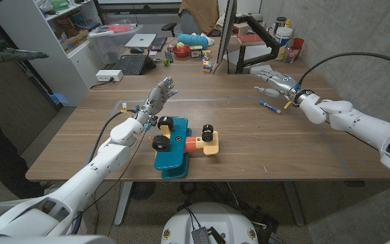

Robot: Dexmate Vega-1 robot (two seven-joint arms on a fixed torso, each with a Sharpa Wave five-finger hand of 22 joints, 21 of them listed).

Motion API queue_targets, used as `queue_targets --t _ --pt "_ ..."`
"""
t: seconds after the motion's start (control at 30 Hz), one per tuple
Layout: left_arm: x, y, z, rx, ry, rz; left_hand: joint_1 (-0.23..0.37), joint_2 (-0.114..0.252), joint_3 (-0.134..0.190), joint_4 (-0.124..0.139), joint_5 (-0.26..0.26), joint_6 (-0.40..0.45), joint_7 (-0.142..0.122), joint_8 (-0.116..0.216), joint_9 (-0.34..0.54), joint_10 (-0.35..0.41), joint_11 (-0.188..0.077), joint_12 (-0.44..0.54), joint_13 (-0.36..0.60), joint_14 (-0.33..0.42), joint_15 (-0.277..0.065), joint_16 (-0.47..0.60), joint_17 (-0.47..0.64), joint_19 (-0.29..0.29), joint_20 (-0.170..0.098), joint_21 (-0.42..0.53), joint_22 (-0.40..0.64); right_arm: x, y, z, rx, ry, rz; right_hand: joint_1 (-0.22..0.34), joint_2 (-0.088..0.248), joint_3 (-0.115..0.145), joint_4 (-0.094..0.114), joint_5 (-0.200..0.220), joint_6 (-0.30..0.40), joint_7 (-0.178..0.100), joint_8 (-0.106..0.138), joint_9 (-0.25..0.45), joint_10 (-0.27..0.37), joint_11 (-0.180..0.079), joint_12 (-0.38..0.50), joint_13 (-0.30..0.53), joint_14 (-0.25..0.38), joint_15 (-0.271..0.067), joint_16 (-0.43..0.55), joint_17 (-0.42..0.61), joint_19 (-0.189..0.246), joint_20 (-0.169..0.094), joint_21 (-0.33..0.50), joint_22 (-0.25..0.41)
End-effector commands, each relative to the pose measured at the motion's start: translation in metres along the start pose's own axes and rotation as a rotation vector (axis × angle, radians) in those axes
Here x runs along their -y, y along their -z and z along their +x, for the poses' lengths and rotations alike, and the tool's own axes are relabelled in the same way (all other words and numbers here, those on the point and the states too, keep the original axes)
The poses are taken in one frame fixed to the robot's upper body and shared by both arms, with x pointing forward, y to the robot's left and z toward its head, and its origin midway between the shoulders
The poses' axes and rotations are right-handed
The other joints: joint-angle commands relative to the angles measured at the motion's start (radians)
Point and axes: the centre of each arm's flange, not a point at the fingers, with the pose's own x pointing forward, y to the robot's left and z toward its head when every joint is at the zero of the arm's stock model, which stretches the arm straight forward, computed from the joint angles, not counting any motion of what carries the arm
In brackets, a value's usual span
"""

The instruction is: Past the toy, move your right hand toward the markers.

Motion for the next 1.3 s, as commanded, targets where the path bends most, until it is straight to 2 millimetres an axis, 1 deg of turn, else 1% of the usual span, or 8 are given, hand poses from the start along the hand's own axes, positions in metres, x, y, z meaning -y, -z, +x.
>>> queue_targets --t 0.03,0.2,0.27,0.73,0.93,1.07,1.17,1.3 --pt "-0.001 0.001 0.001 0.008 0.000 -0.006 -0.013 0.044 0.007 0.003 0.007 0.000 0.002 0.004 0.003 0.003 0.002 0.004 0.003 0.005 -0.030 -0.002 -0.001 0.008 -0.036 -0.002 0.005 0.000 -0.003 0.005 0.018 -0.018 -0.018 0.013 -0.001 -0.001 -0.007 0.001 0.011 0.001 0.001 0.003 0.014 0.000 -0.001 0.002 0.007 0.000 0.005 0.001 0.012 -0.015 -0.003 0.001" --pt "0.001 0.001 0.000 0.011 0.002 -0.005 -0.013 0.044 0.007 0.003 0.007 0.000 0.004 0.004 0.003 0.003 0.003 0.003 0.003 0.006 -0.030 -0.002 -0.001 0.008 -0.034 -0.004 0.005 -0.001 -0.004 0.006 0.022 -0.031 -0.019 0.015 -0.005 -0.004 -0.011 0.001 0.016 0.004 0.002 0.003 0.029 0.006 0.004 0.002 0.023 -0.001 0.009 0.001 0.024 -0.014 -0.001 0.001" --pt "0.002 0.000 0.000 0.012 0.002 -0.006 -0.013 0.044 0.007 0.003 0.007 0.000 0.004 0.004 0.003 0.003 0.002 0.004 0.003 0.006 -0.029 -0.002 -0.001 0.008 -0.033 -0.004 0.005 -0.001 -0.004 0.007 0.025 -0.037 -0.022 0.016 -0.007 -0.007 -0.014 0.001 0.019 0.006 0.002 0.003 0.051 0.010 0.012 0.002 0.033 -0.002 0.010 0.001 0.032 -0.011 0.000 0.001" --pt "0.007 0.000 0.001 0.019 0.013 -0.006 -0.014 0.044 0.007 0.003 0.008 -0.001 0.004 0.004 0.003 0.003 0.003 0.004 0.003 0.006 -0.029 -0.002 -0.001 0.010 -0.033 -0.007 0.005 -0.006 -0.001 0.003 0.014 -0.088 -0.035 0.015 -0.015 -0.016 -0.019 0.000 0.038 0.010 0.006 0.004 0.081 0.015 0.019 0.003 0.071 -0.005 0.014 0.001 0.063 0.001 0.005 0.001" --pt "0.009 -0.002 0.003 0.022 0.023 -0.002 -0.014 0.043 0.007 0.003 0.008 0.000 0.003 0.004 0.003 0.003 0.004 0.004 0.003 0.007 -0.029 -0.002 -0.001 0.011 -0.033 -0.008 0.005 -0.007 0.003 0.002 -0.003 -0.108 -0.031 0.012 -0.020 -0.022 -0.021 -0.001 0.042 0.011 0.006 0.004 0.086 0.015 0.019 0.003 0.082 -0.008 0.014 0.002 0.082 0.015 0.009 0.001" --pt "0.010 -0.003 0.004 0.025 0.029 0.001 -0.014 0.043 0.007 0.003 0.008 0.001 0.004 0.005 0.003 0.004 0.003 0.004 0.003 0.007 -0.030 -0.002 -0.001 0.011 -0.034 -0.009 0.005 -0.008 0.005 0.001 -0.013 -0.116 -0.030 0.011 -0.023 -0.027 -0.022 -0.001 0.042 0.012 0.004 0.004 0.092 0.017 0.018 0.003 0.110 0.000 0.019 0.002 0.110 0.035 0.017 0.001" --pt "0.011 -0.004 0.005 0.027 0.033 0.001 -0.015 0.043 0.007 0.003 0.008 0.001 0.004 0.005 0.003 0.003 0.002 0.004 0.003 0.006 -0.030 -0.002 -0.001 0.011 -0.034 -0.010 0.005 -0.009 0.008 0.000 -0.024 -0.121 -0.028 0.011 -0.023 -0.028 -0.024 -0.001 0.043 0.014 0.003 0.004 0.103 0.014 0.021 0.003 0.121 -0.002 0.019 0.002 0.120 0.041 0.018 0.001" --pt "0.012 -0.004 0.005 0.029 0.035 0.002 -0.015 0.042 0.007 0.002 0.008 0.000 0.004 0.005 0.003 0.003 0.003 0.003 0.003 0.006 -0.029 -0.002 -0.001 0.011 -0.034 -0.011 0.005 -0.011 0.011 -0.002 -0.038 -0.134 -0.027 0.012 -0.025 -0.031 -0.026 -0.001 0.043 0.020 0.003 0.004 0.112 0.019 0.023 0.003 0.143 -0.004 0.021 0.002 0.142 0.052 0.023 0.001"
